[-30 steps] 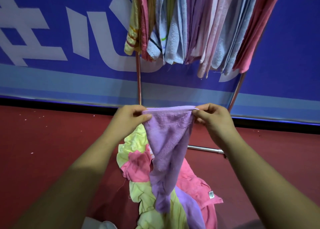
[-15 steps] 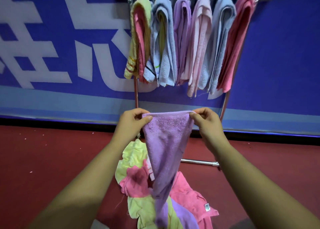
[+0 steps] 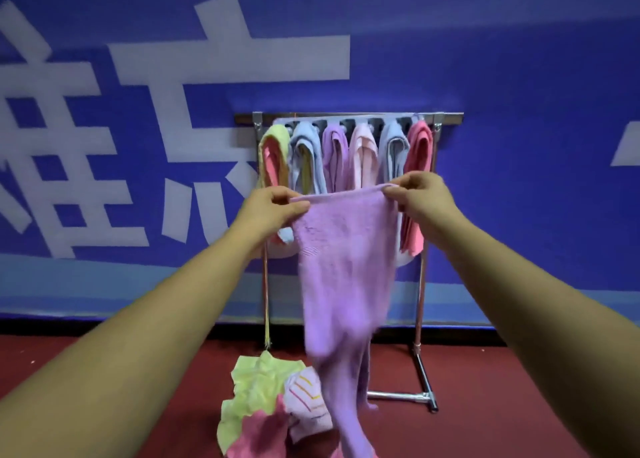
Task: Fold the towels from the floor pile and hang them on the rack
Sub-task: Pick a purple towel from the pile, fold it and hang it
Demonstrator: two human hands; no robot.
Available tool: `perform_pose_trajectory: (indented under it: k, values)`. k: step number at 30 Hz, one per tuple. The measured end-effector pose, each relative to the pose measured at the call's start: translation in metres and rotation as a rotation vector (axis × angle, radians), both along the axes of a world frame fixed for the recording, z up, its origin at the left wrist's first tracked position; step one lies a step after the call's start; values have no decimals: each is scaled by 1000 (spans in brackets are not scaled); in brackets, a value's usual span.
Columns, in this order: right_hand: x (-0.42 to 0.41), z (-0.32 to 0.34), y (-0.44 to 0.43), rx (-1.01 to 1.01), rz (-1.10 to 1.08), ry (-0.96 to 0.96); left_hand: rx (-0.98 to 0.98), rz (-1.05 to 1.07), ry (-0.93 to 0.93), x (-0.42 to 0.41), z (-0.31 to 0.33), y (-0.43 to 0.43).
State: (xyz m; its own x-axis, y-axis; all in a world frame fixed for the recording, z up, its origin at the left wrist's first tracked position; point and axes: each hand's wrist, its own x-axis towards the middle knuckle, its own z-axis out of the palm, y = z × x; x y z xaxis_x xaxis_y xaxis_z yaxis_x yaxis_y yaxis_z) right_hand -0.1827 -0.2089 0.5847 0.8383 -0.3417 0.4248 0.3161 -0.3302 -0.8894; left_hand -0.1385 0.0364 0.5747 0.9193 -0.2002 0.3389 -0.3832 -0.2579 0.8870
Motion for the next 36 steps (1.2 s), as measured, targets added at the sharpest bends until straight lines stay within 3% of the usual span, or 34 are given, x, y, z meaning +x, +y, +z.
perform_pose_trajectory:
  k: [6, 9, 13, 20, 31, 36]
  values:
    - [-10, 13, -14, -28, 32, -68, 136, 71, -203, -11, 32, 5]
    - [-14, 14, -18, -64, 42, -113, 323, 69, -255, -17, 43, 6]
    - [-17, 15, -25, -24, 77, -132, 125, -173, -38, -28, 53, 3]
    - [-16, 17, -31, -86, 128, -31, 465, -404, -96, -47, 64, -2]
    - [-14, 11, -34, -32, 220, 30, 418, -697, 3, -69, 69, -12]
    - [-10, 3, -41, -49, 203, 86, 611, -481, -339, -66, 66, -18]
